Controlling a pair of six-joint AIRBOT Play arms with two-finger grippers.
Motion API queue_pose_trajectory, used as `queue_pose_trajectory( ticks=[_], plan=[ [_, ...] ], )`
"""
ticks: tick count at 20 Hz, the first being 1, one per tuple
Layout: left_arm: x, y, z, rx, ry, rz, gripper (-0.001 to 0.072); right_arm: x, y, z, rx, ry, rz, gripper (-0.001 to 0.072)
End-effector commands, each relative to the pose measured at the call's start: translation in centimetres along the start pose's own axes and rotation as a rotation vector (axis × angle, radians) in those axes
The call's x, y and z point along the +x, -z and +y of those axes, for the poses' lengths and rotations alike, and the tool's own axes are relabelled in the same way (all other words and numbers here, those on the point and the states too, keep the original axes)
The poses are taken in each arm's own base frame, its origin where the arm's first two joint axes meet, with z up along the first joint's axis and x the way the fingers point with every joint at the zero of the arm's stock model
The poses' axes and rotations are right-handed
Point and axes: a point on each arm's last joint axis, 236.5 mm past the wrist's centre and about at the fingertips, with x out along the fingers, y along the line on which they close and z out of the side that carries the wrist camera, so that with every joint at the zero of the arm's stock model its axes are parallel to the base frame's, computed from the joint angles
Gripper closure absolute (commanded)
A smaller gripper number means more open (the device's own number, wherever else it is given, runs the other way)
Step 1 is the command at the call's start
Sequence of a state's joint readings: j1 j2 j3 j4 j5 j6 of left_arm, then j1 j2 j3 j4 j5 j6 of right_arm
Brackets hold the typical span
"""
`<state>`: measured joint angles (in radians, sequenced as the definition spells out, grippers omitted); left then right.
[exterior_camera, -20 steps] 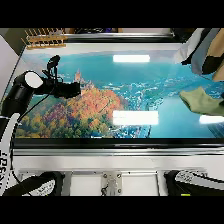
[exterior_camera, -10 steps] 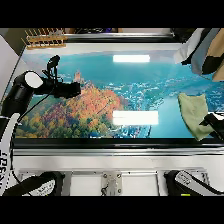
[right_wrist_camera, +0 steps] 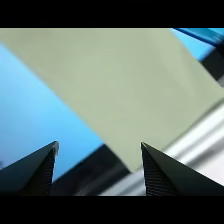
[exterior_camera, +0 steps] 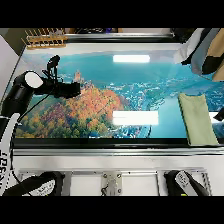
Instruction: Fold the clothes and pants, and hang the long-sleeved shirts on hangers.
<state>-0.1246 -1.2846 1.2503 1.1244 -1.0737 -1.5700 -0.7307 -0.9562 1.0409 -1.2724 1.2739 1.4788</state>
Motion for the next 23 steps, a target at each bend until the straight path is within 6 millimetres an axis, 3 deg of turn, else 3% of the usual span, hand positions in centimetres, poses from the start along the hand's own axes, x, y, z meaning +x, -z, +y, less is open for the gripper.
queue_pose_trajectory(
  ticks=[1,3,6,7,8,9,12,23],
  plan=[
    [0.0,0.0,0.0,0.001,-0.001,0.000,0.0702,-5.3,0.5,15.2,-0.266,-0.475,-0.147,0.0130],
    [0.0,0.0,0.2,0.004,-0.009,0.002,0.0702,-6.4,4.4,21.3,-0.431,-0.622,-0.092,0.0133],
    [0.0,0.2,0.2,0.001,-0.007,0.008,0.0702,-6.6,9.8,26.0,-0.636,-0.715,0.006,0.0145],
    [0.0,0.1,0.2,0.001,-0.007,0.005,0.0702,-6.7,11.2,26.9,-0.673,-0.737,0.032,0.0276],
    [0.0,0.1,0.1,0.002,-0.005,0.004,0.0702,-6.8,12.3,27.6,-0.702,-0.754,0.054,0.0550],
    [0.0,0.1,0.1,0.002,-0.005,0.004,0.0702,-6.7,13.1,28.1,-0.720,-0.766,0.073,0.0689],
    [0.0,0.1,0.1,0.002,-0.006,0.004,0.0702,-6.5,14.0,28.3,-0.736,-0.772,0.109,0.0691],
    [0.0,-0.1,0.1,0.002,-0.005,-0.003,0.0702,-6.5,14.0,28.3,-0.734,-0.775,0.109,0.0691]
  ],
)
